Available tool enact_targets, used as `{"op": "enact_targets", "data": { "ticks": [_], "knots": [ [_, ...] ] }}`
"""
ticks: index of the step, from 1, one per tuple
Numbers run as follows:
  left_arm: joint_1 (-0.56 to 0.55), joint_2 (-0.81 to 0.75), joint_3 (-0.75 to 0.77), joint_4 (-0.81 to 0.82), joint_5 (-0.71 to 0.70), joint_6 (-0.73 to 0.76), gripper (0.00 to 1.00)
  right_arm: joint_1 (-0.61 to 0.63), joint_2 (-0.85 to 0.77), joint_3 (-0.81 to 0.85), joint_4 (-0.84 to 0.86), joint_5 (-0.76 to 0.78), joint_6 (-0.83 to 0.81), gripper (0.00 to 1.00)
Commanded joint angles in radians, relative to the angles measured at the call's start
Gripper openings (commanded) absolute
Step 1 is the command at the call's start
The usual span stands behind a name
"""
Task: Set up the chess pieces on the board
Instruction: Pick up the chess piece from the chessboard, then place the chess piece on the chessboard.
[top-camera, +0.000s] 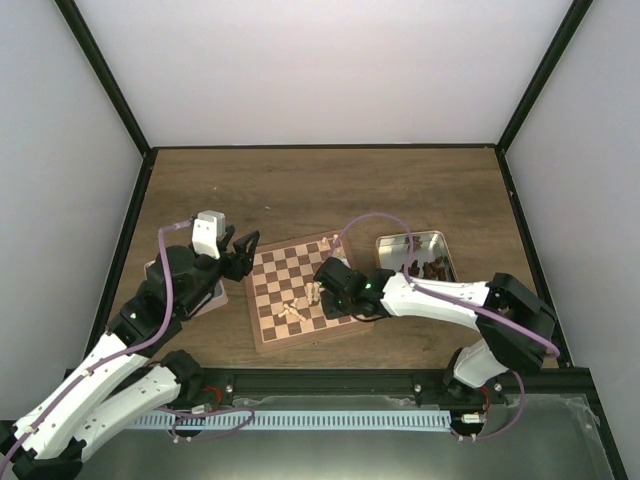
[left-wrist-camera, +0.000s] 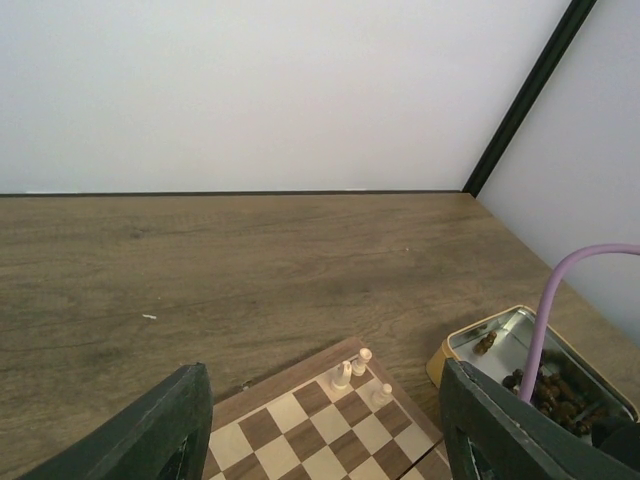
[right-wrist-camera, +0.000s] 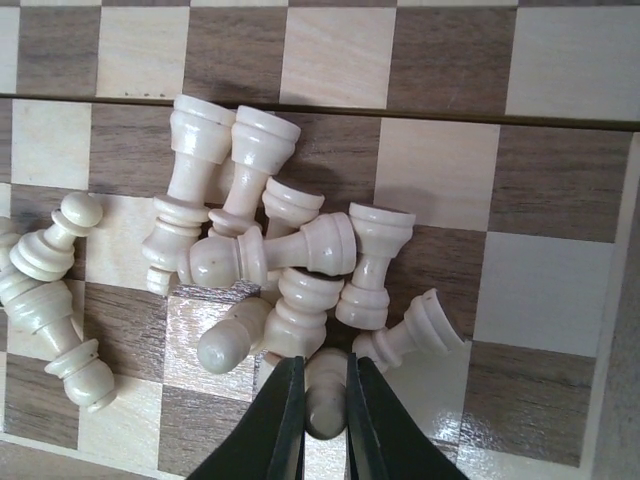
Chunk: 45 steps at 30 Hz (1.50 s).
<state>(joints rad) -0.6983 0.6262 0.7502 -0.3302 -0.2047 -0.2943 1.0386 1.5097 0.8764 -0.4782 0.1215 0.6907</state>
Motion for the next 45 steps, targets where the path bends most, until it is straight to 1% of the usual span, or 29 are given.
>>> {"op": "enact_targets", "data": {
  "ticks": [1, 7, 11, 14, 18, 21, 25, 32, 40, 45],
  "knots": [
    [0.002, -0.004, -0.008, 0.026, -0.002, 0.008, 0.64, 0.01, -0.052, 0.028, 0.012, 0.008, -0.005, 0.06],
    [0.002, -0.004, -0.008, 0.024, -0.011, 0.009, 0.64, 0.011, -0.134, 0.043, 0.009, 0.019, -0.015, 0.07],
    [0.002, -0.007, -0.008, 0.024, -0.016, 0.008, 0.64, 0.009, -0.144, 0.062, 0.016, 0.107, -0.008, 0.08],
    [0.002, -0.009, -0.008, 0.021, -0.016, 0.007, 0.65, -0.004, -0.102, 0.103, 0.023, 0.192, -0.01, 0.1],
    [0.003, -0.017, 0.005, 0.007, 0.009, 0.012, 0.65, -0.044, -0.028, 0.168, 0.052, 0.253, -0.036, 0.11],
    [0.002, -0.016, 0.024, -0.016, 0.018, 0.022, 0.65, -0.075, 0.036, 0.206, 0.085, 0.249, -0.064, 0.11],
    [0.002, -0.019, 0.027, -0.041, 0.003, 0.029, 0.66, -0.112, 0.132, 0.27, 0.076, 0.256, -0.074, 0.11],
    [0.002, -0.034, 0.018, -0.035, -0.027, 0.033, 0.68, -0.167, 0.244, 0.319, 0.098, 0.219, -0.092, 0.11],
    [0.002, -0.034, 0.013, -0.038, -0.022, 0.031, 0.68, -0.185, 0.319, 0.373, 0.113, 0.167, -0.125, 0.12],
    [0.003, -0.033, 0.011, -0.037, -0.003, 0.035, 0.69, -0.189, 0.359, 0.409, 0.051, 0.202, -0.11, 0.12]
  ]
}}
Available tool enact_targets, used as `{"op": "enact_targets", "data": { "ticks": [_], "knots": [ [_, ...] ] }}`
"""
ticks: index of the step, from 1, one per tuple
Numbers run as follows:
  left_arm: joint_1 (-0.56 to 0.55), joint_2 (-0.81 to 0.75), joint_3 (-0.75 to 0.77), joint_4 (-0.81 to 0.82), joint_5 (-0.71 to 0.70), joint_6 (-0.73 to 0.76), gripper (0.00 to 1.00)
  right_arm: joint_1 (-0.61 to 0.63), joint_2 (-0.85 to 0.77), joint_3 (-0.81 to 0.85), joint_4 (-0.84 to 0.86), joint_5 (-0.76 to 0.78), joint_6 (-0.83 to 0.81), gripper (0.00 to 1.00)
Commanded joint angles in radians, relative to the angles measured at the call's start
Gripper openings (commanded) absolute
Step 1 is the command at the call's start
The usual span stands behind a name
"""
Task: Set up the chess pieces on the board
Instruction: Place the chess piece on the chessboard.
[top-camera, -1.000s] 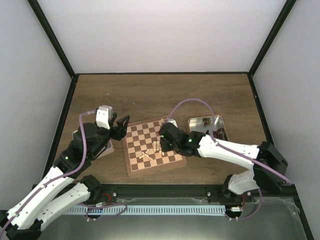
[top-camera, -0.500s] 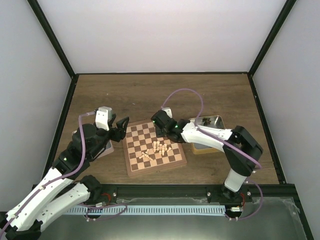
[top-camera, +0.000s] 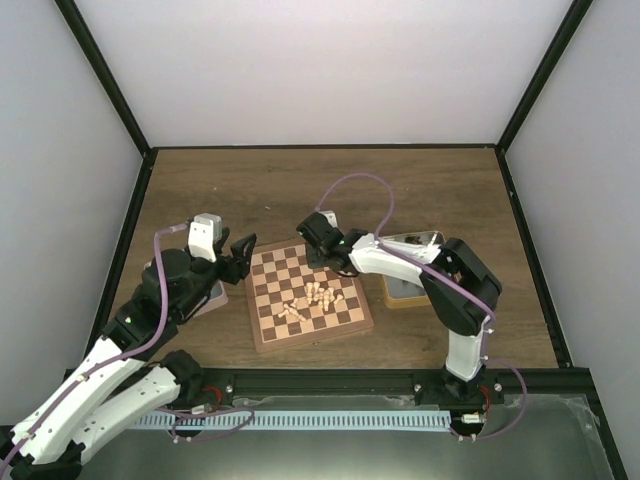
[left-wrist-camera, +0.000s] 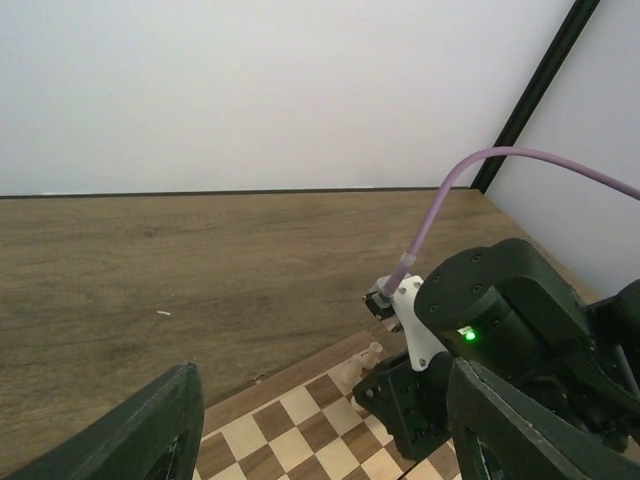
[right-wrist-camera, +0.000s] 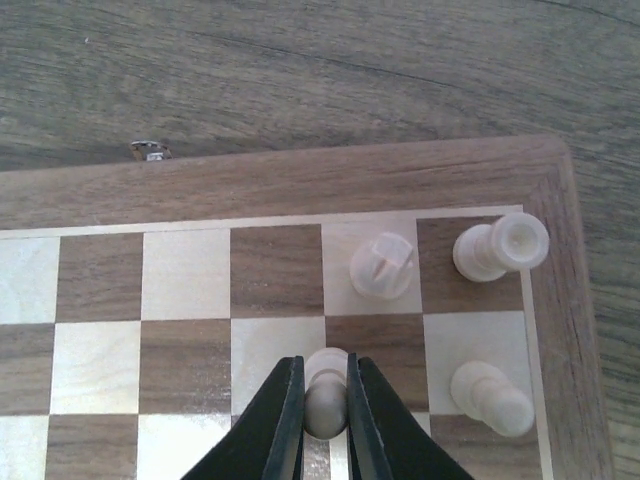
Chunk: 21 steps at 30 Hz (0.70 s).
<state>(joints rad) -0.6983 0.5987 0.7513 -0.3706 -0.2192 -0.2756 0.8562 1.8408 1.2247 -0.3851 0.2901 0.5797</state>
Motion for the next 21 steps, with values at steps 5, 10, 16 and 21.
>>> {"op": "enact_targets", "data": {
  "ticks": [5, 10, 16, 21],
  "knots": [
    [0.003, -0.004, 0.008, 0.001, 0.009, 0.016, 0.69, -0.006, 0.025, 0.043, -0.049, 0.055, 0.007, 0.12],
    [0.002, -0.001, 0.007, -0.002, 0.011, 0.016, 0.69, -0.007, 0.042, 0.052, -0.056, 0.056, 0.012, 0.12],
    [0.002, -0.001, 0.007, -0.007, 0.008, 0.015, 0.69, -0.007, 0.043, 0.056, -0.071, 0.057, 0.013, 0.13],
    [0.003, 0.003, 0.007, -0.007, 0.007, 0.017, 0.69, -0.007, 0.04, 0.065, -0.074, 0.07, 0.008, 0.19]
  ]
}}
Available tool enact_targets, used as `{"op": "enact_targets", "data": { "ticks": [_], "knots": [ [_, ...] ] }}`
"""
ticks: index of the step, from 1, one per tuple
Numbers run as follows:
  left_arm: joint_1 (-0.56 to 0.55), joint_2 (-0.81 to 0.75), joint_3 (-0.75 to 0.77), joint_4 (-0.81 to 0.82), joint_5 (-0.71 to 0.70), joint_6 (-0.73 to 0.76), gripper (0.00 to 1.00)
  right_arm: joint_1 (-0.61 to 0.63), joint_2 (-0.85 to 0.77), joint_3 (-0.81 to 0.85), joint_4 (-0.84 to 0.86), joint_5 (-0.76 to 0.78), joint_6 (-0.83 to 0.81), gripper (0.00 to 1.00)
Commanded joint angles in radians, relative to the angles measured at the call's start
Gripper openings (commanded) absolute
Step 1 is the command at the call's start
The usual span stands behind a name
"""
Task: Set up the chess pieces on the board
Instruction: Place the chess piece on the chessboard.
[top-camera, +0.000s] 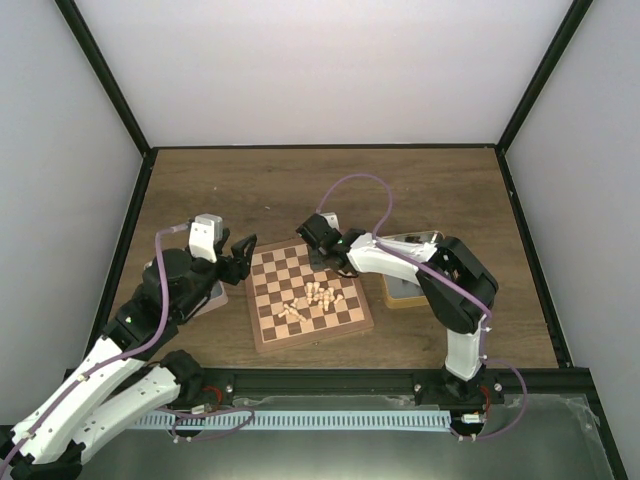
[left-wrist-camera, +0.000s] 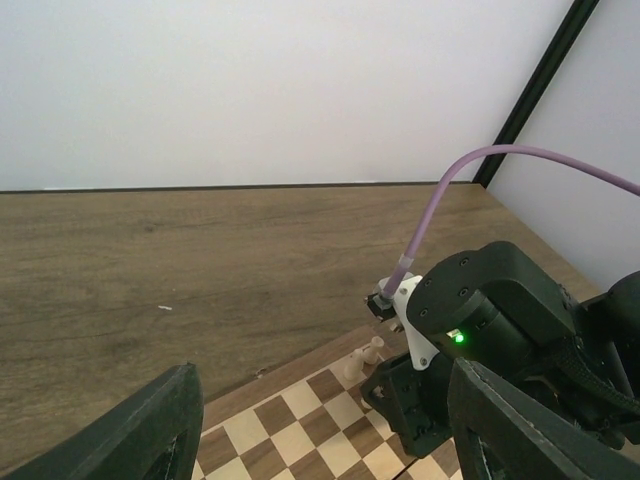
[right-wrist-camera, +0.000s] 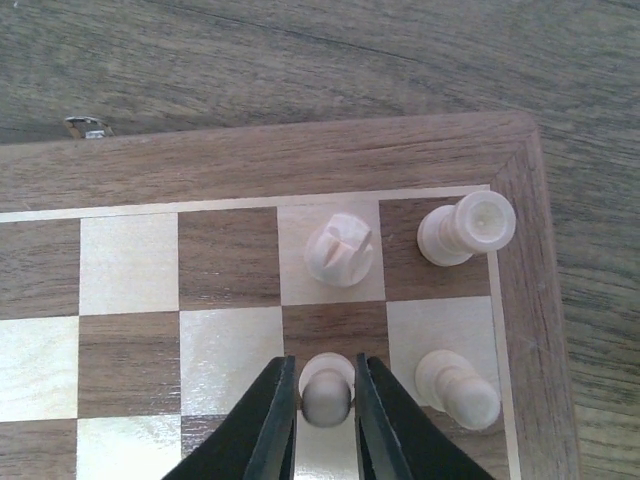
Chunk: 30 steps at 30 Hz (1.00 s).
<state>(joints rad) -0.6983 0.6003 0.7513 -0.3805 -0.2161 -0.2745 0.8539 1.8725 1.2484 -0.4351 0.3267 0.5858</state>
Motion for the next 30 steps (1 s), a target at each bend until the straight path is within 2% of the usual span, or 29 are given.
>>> {"op": "enact_targets", "data": {
  "ticks": [1, 8, 13, 23, 30],
  "knots": [
    [0.001, 0.004, 0.008, 0.003, 0.003, 0.015, 0.69, -0.005, 0.009, 0.045, -0.024, 0.033, 0.0, 0.21],
    [0.003, 0.01, 0.008, -0.003, 0.004, 0.015, 0.69, -0.004, -0.017, 0.067, -0.017, 0.006, -0.024, 0.31],
    [0.003, 0.006, 0.007, -0.003, -0.001, 0.017, 0.69, -0.004, -0.121, 0.039, -0.009, -0.035, -0.024, 0.36],
    [0.002, 0.003, 0.002, 0.006, -0.002, 0.015, 0.7, -0.004, -0.407, -0.224, -0.034, -0.117, 0.067, 0.42],
    [0.002, 0.013, 0.001, 0.01, 0.013, 0.014, 0.7, 0.011, -0.501, -0.378, -0.08, -0.187, 0.136, 0.42]
  ]
}}
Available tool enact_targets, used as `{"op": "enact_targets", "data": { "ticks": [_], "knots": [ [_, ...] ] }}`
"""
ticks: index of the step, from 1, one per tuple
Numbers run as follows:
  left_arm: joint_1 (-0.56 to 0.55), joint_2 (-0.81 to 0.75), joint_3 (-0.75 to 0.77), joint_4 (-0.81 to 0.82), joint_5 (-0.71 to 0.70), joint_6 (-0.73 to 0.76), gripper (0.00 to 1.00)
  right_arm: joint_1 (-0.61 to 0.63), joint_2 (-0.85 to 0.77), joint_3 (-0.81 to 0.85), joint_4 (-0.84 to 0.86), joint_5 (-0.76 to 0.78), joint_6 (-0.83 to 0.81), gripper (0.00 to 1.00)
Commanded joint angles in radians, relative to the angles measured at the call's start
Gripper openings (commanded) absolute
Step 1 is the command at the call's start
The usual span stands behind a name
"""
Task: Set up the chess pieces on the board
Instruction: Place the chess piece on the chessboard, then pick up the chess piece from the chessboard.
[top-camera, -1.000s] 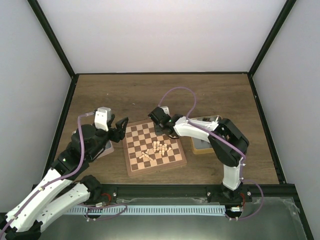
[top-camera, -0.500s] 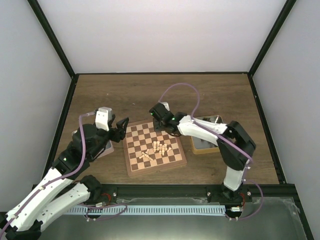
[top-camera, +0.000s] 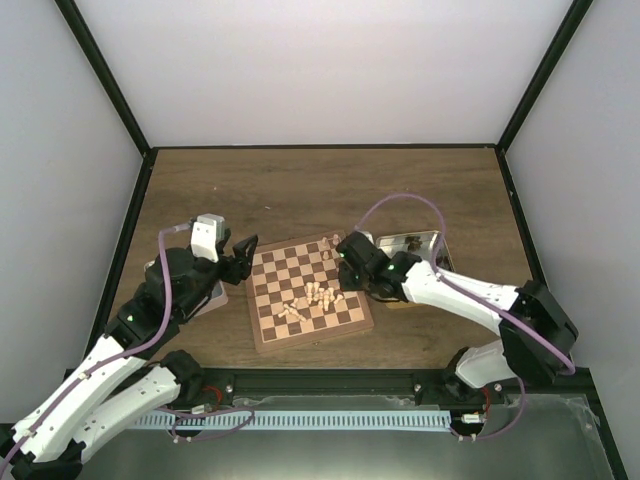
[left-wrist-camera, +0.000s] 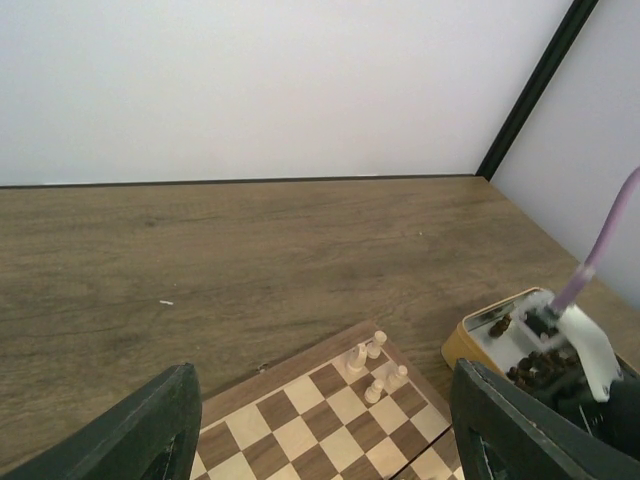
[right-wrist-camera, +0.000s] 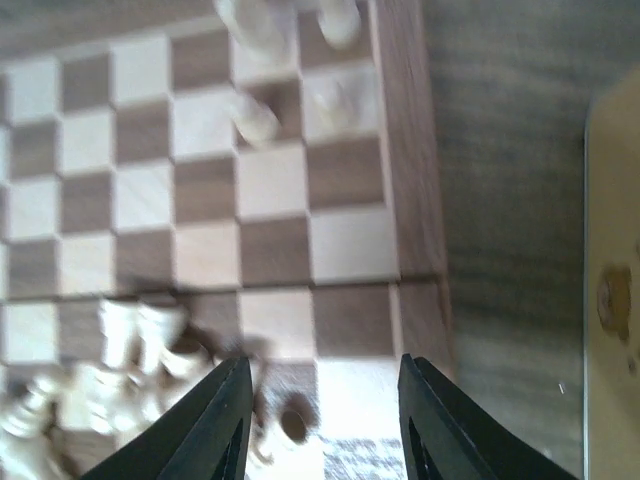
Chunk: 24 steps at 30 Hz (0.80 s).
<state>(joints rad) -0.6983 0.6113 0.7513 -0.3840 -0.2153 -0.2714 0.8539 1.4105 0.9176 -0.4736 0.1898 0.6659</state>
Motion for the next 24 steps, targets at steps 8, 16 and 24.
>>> {"op": "enact_targets", "data": {
  "ticks": [8, 16, 24],
  "knots": [
    [0.002, 0.004, -0.001, 0.012, 0.017, 0.008, 0.7, 0.082, 0.016, -0.083, -0.008, -0.118, 0.104, 0.43],
    [0.002, -0.008, -0.007, 0.009, 0.02, 0.002, 0.7, 0.138, 0.113, -0.029, -0.061, -0.022, 0.151, 0.38],
    [0.002, -0.012, -0.009, 0.006, 0.025, 0.001, 0.7, 0.139, 0.145, -0.023, -0.07, 0.021, 0.161, 0.36]
  ]
}}
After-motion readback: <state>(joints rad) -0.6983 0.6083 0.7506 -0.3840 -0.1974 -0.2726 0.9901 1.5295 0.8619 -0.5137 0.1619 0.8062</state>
